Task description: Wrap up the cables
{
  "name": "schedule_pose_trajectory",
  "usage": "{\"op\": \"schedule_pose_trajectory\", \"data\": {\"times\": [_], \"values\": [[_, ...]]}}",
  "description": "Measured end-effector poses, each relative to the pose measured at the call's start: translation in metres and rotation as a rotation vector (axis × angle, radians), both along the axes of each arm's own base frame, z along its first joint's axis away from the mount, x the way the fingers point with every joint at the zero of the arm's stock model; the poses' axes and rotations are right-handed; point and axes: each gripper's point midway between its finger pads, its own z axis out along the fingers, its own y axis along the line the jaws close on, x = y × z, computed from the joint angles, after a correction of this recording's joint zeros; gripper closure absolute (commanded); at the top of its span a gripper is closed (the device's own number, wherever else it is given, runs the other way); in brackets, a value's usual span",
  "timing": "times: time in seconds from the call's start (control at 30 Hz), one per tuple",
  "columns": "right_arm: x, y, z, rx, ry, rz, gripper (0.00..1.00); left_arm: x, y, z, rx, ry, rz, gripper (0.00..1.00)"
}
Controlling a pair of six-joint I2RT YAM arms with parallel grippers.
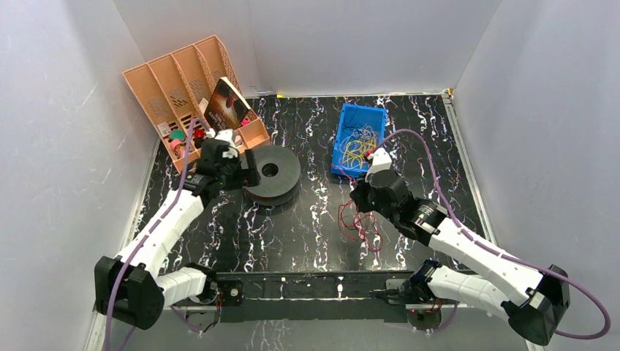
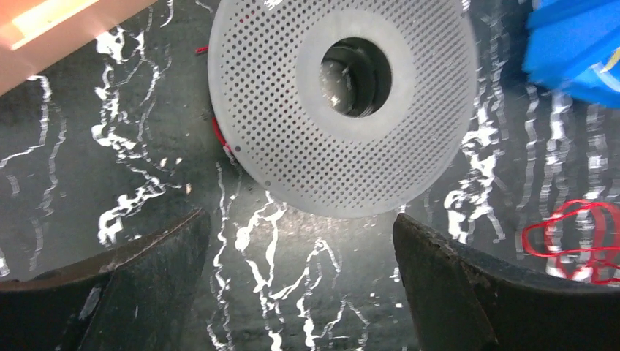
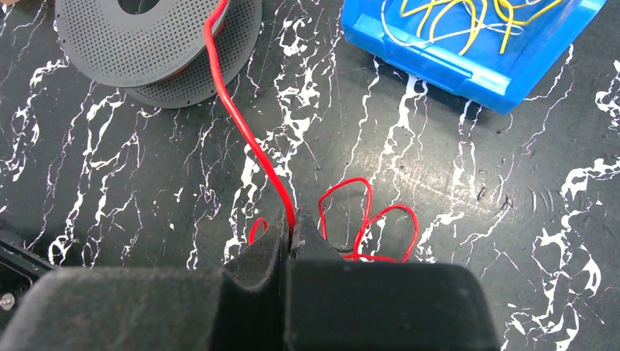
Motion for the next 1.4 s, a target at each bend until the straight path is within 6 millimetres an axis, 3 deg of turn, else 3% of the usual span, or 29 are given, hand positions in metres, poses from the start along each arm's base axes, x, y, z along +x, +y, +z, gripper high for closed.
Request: {"op": "schedule_pose_trajectory", "data": {"times": [0.13, 0.33, 0.6, 0.97, 1.2, 1.4], "values": [[0.000, 0.003, 0.002, 0.014, 0.000, 0.012, 1.00, 0.012, 0.011, 0.001, -0.187, -0.006, 0.064, 0.06], [-0.001, 0.006, 0.003, 0.028, 0.001, 0.033, 1.00, 0.023, 0.016, -0.013, -0.402, 0.044, 0.122, 0.06], [-0.005, 0.008, 0.009, 0.048, -0.008, 0.058, 1.00, 0.027, 0.019, -0.050, -0.631, 0.150, 0.204, 0.10], [-0.007, 0.014, 0.015, 0.084, -0.025, 0.088, 1.00, 0.049, 0.004, -0.057, -0.776, 0.151, 0.178, 0.15], [-0.007, 0.013, 0.015, 0.091, -0.030, 0.092, 1.00, 0.039, 0.006, -0.066, -0.750, 0.189, 0.195, 0.12], [-0.007, 0.014, 0.017, 0.094, -0.036, 0.097, 1.00, 0.019, 0.008, -0.049, -0.626, 0.129, 0.185, 0.12]]}}
